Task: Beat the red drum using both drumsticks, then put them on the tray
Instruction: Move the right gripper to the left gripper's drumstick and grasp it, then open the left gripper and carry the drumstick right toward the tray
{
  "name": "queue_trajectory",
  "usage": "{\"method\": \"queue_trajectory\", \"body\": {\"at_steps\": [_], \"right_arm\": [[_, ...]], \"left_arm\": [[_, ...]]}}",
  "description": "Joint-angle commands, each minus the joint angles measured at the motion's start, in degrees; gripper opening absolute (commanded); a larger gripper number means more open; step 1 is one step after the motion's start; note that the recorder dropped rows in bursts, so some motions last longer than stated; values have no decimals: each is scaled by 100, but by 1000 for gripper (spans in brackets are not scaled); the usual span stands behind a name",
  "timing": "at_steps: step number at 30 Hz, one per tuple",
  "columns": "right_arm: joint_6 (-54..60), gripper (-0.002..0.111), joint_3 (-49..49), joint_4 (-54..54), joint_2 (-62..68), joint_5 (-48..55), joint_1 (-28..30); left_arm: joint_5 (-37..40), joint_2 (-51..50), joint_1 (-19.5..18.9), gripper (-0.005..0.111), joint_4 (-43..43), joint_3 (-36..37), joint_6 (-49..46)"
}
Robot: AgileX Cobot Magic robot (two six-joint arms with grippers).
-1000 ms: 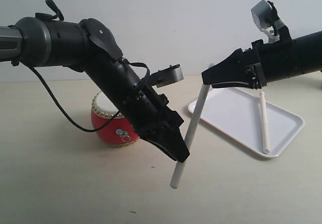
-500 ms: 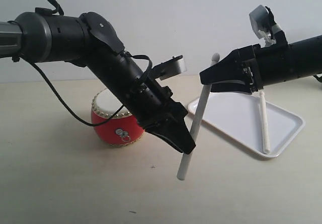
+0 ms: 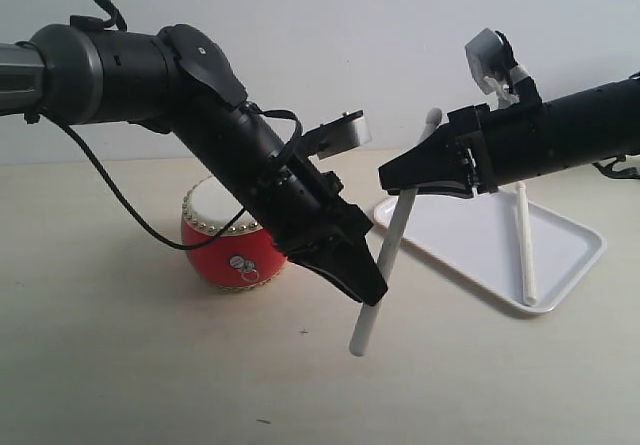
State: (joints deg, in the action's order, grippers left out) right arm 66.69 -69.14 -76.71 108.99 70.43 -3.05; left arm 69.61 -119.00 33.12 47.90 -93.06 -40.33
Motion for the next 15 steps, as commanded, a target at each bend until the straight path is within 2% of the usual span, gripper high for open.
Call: {"method": "queue_trajectory", "body": {"at_steps": [1, 3, 5, 8, 12, 13, 15], "right_arm": [[37, 0, 21, -5, -14, -47, 18], [-41, 0, 21, -5, -14, -47, 18], [-131, 0, 8, -5, -24, -47, 18], [-356, 0, -60, 13, -24, -47, 72], [-795, 0, -271, 115, -24, -47, 294], [-933, 0, -344, 184, -24, -47, 375], [-1278, 0, -524, 427, -13, -47, 517]], "left_arm": [[35, 35, -6, 0, 96, -40, -54], [35, 35, -6, 0, 95, -40, -54], [35, 46, -6, 5, 95, -40, -37], [35, 83, -6, 29, 95, -40, -37], [35, 248, -6, 75, 81, -40, -37], [35, 303, -6, 81, 35, -40, -25], [35, 417, -6, 84, -131, -40, -16]]}}
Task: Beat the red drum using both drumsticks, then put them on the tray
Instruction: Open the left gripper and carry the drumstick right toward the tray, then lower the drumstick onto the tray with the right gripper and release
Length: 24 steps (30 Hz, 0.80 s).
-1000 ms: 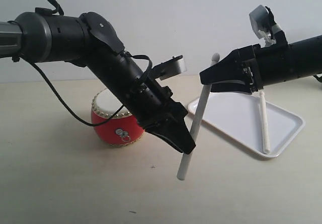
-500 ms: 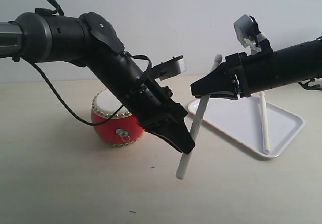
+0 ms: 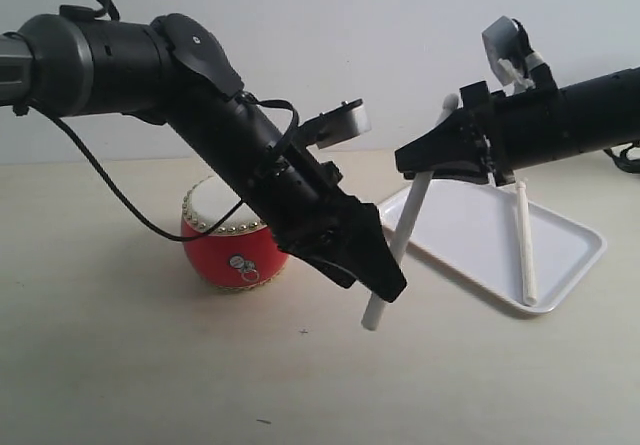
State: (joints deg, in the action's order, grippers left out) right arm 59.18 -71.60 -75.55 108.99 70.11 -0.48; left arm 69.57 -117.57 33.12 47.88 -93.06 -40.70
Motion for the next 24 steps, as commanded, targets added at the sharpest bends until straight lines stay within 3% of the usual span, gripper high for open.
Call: {"method": "queue_trajectory", "body": {"at_steps": [1, 9, 13, 17, 19, 24], "right_arm": [[-729, 0, -369, 481, 0, -90, 331], [-2493, 0, -1571, 1878, 668, -99, 753], [-3302, 0, -2609, 2446, 1283, -15, 792], [-4083, 0, -3782, 3017, 2028, -15, 830], [-4344, 0, -4343, 3152, 2360, -15, 830], [-4850, 0, -5108, 3142, 2992, -15, 830]], "left_arm": [[39, 341, -6, 83, -235, -40, 25], [39, 869, -6, 75, -691, -40, 199], [39, 1159, -6, 52, -753, -40, 302], [39, 1391, -6, 14, -795, -40, 433], [39, 1485, -6, 0, -795, -40, 473], [39, 1639, -6, 0, -817, -40, 517]]}}
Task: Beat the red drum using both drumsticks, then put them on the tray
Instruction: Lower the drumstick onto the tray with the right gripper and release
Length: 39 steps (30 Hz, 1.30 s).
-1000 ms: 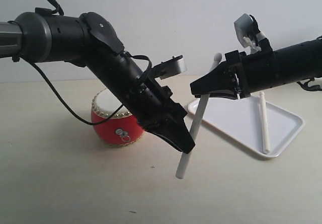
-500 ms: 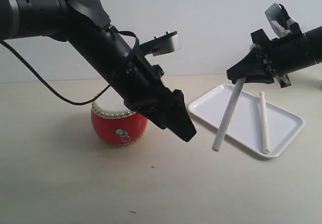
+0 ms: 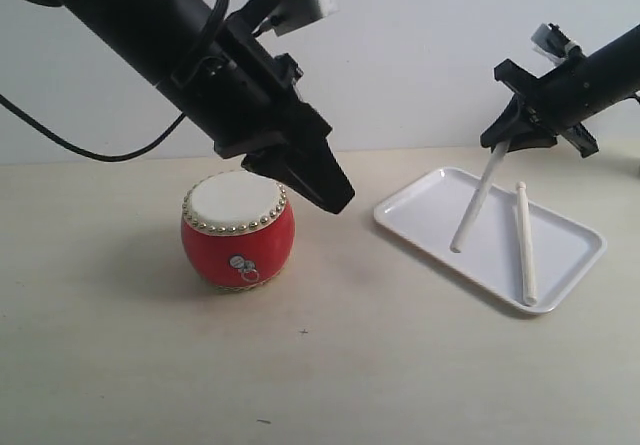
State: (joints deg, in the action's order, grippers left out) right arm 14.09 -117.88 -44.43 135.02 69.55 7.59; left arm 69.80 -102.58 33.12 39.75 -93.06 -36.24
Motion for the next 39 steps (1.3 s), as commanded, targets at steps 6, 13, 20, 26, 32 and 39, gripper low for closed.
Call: {"method": "queue_trajectory", "body": {"at_steps": [6, 13, 20, 26, 32, 39], "right_arm": [[-524, 0, -768, -65, 844, 42, 23], [-524, 0, -768, -40, 1008, 42, 23], [-638, 0, -829, 165, 972, 42, 76], [-683, 0, -829, 703, 710, 42, 109], [-858, 0, -829, 1325, 297, 42, 109], [-935, 0, -829, 1976, 236, 42, -124]], "left_arm": [[16, 151, -6, 0, -14, -40, 96], [16, 151, -6, 0, -14, -40, 96], [16, 151, -6, 0, -14, -40, 96], [16, 151, -6, 0, -14, -40, 96], [16, 106, -6, 0, -50, -40, 17], [16, 54, -6, 0, -50, -40, 17]]}}
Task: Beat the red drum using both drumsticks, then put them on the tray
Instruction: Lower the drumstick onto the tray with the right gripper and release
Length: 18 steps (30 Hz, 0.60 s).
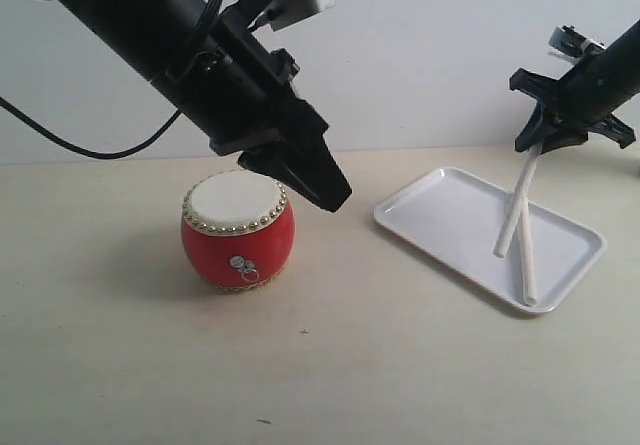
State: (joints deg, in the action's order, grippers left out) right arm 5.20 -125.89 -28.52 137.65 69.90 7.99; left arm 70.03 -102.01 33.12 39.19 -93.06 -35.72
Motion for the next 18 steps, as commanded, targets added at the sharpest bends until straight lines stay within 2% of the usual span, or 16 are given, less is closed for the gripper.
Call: {"method": "queue_trajectory", "body": {"at_steps": [1, 18], "right_arm": [[-35, 0, -28, 385, 22, 6, -202], [76, 0, -28, -124, 636, 6, -333]], "left_arm": [[-7, -2, -6, 0, 16, -40, -24], [-7, -2, -6, 0, 98, -40, -5]]}}
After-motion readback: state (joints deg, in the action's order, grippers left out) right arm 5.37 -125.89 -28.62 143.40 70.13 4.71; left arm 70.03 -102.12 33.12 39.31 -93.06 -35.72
